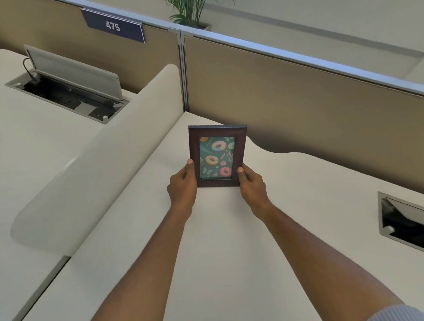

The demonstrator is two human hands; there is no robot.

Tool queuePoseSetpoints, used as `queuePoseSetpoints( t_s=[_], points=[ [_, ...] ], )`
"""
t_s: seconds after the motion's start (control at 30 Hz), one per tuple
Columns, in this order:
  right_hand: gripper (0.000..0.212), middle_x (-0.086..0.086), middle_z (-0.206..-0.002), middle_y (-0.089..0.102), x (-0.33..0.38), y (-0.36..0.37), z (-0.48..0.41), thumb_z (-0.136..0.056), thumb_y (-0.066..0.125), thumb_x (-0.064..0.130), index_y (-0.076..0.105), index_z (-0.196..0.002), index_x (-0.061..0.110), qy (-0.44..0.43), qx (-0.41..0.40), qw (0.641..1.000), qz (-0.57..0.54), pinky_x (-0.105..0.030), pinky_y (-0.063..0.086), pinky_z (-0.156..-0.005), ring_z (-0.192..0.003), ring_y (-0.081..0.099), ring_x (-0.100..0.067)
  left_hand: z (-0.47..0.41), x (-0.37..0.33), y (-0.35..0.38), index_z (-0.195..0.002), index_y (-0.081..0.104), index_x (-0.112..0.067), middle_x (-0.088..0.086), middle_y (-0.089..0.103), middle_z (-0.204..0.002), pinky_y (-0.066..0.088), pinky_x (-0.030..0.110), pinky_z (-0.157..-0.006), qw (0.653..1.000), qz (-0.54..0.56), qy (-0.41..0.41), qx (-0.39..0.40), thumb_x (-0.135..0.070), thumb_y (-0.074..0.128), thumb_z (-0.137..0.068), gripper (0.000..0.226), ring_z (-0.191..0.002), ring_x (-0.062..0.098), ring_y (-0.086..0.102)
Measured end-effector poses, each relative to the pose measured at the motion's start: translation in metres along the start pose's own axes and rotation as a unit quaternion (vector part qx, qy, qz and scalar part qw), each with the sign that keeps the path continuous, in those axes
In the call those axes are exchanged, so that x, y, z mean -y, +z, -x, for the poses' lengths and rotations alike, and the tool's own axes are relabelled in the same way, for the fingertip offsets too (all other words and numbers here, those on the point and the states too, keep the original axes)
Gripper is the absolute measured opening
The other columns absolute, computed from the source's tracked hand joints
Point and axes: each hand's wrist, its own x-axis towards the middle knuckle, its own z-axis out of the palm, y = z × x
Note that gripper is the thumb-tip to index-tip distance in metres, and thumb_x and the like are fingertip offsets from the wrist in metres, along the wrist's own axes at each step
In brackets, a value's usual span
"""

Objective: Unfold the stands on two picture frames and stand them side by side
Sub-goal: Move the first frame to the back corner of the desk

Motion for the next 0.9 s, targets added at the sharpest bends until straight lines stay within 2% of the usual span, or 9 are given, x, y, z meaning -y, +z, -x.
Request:
queuePoseSetpoints(
  t_s=[0.17,0.33,0.43,0.5,0.57,0.63,0.7,0.8,0.9],
  points=[
    [0.043,-0.002,-0.134,0.067,0.001,-0.001,0.002,-0.109,0.036,0.037,0.055,-0.144,0.021,-0.012,0.002,1.0,0.024,-0.044,0.049,-0.112,-0.125,0.061,-0.022,0.001,-0.002,0.0,-0.113,0.078,-0.028,-0.005,0.072,-0.098,0.052,0.037,-0.095,1.0,-0.015,0.002,0.007,-0.067,0.041,-0.096,0.056,-0.102,0.025,0.064],
    [0.044,-0.003,-0.132,0.068,0.0,-0.001,0.003,-0.109,0.035,0.039,0.058,-0.14,0.018,0.001,0.008,1.0,0.013,-0.045,0.05,-0.111,-0.116,0.061,-0.017,0.006,0.003,0.002,-0.109,0.078,-0.025,-0.015,0.068,-0.083,0.046,0.023,-0.072,1.0,0.0,0.0,-0.007,-0.061,0.041,-0.099,0.052,-0.089,0.016,0.063],
    [0.045,-0.005,-0.136,0.066,-0.002,0.0,0.007,-0.109,0.035,0.039,0.059,-0.137,0.013,0.015,-0.008,1.0,-0.018,-0.047,0.049,-0.112,-0.125,0.06,-0.023,0.013,0.009,0.003,-0.096,0.077,-0.03,-0.019,0.066,-0.079,0.046,0.028,-0.079,0.999,0.011,0.001,-0.035,-0.057,0.043,-0.101,0.043,-0.086,0.014,0.063],
    [0.049,-0.007,-0.147,0.058,-0.004,0.0,0.015,-0.108,0.038,0.041,0.054,-0.144,0.012,0.035,-0.033,0.999,-0.027,-0.045,0.04,-0.119,-0.138,0.052,-0.026,0.019,0.013,0.001,-0.091,0.073,-0.033,-0.02,0.066,-0.079,0.044,0.029,-0.082,0.998,0.009,0.01,-0.054,-0.051,0.045,-0.102,0.035,-0.088,0.017,0.063],
    [0.054,-0.004,-0.156,0.049,-0.008,-0.003,0.027,-0.107,0.042,0.043,0.047,-0.151,0.014,0.045,-0.058,0.997,-0.021,-0.035,0.03,-0.122,-0.147,0.042,-0.023,0.028,0.016,-0.001,-0.107,0.074,-0.022,-0.007,0.073,-0.095,0.045,0.028,-0.086,0.998,-0.003,0.026,-0.063,-0.047,0.046,-0.103,0.038,-0.098,0.02,0.064],
    [0.057,-0.003,-0.158,0.046,-0.014,-0.006,0.043,-0.105,0.044,0.044,0.044,-0.153,0.014,0.04,-0.073,0.997,-0.006,-0.026,0.026,-0.117,-0.148,0.04,-0.022,0.04,0.021,-0.004,-0.126,0.069,-0.015,0.005,0.073,-0.118,0.046,0.029,-0.091,0.997,-0.02,0.036,-0.062,-0.046,0.048,-0.103,0.044,-0.109,0.022,0.063],
    [0.056,-0.003,-0.158,0.047,-0.02,-0.009,0.063,-0.105,0.045,0.044,0.046,-0.152,0.013,0.033,-0.088,0.996,0.006,-0.021,0.026,-0.112,-0.148,0.041,-0.021,0.055,0.027,-0.004,-0.131,0.065,-0.013,0.008,0.069,-0.13,0.048,0.033,-0.097,0.997,-0.027,0.051,-0.043,-0.043,0.052,-0.102,0.044,-0.12,0.026,0.062],
    [0.05,-0.004,-0.153,0.053,-0.029,-0.01,0.103,-0.107,0.043,0.04,0.051,-0.148,0.012,0.023,-0.12,0.992,0.019,-0.023,0.03,-0.115,-0.144,0.047,-0.019,0.088,0.036,-0.007,-0.133,0.063,-0.01,0.01,0.065,-0.136,0.048,0.043,-0.108,0.991,-0.072,0.116,-0.007,-0.037,0.056,-0.102,0.042,-0.127,0.029,0.059],
    [0.047,0.0,-0.152,0.054,-0.041,-0.012,0.158,-0.107,0.041,0.038,0.052,-0.147,0.015,-0.006,-0.117,0.992,0.041,-0.026,0.033,-0.119,-0.144,0.046,-0.015,0.127,0.054,-0.012,-0.137,0.059,-0.008,0.012,0.062,-0.14,0.042,0.042,-0.111,0.958,-0.184,0.214,0.051,-0.032,0.058,-0.101,0.043,-0.133,0.029,0.052]
  ],
)
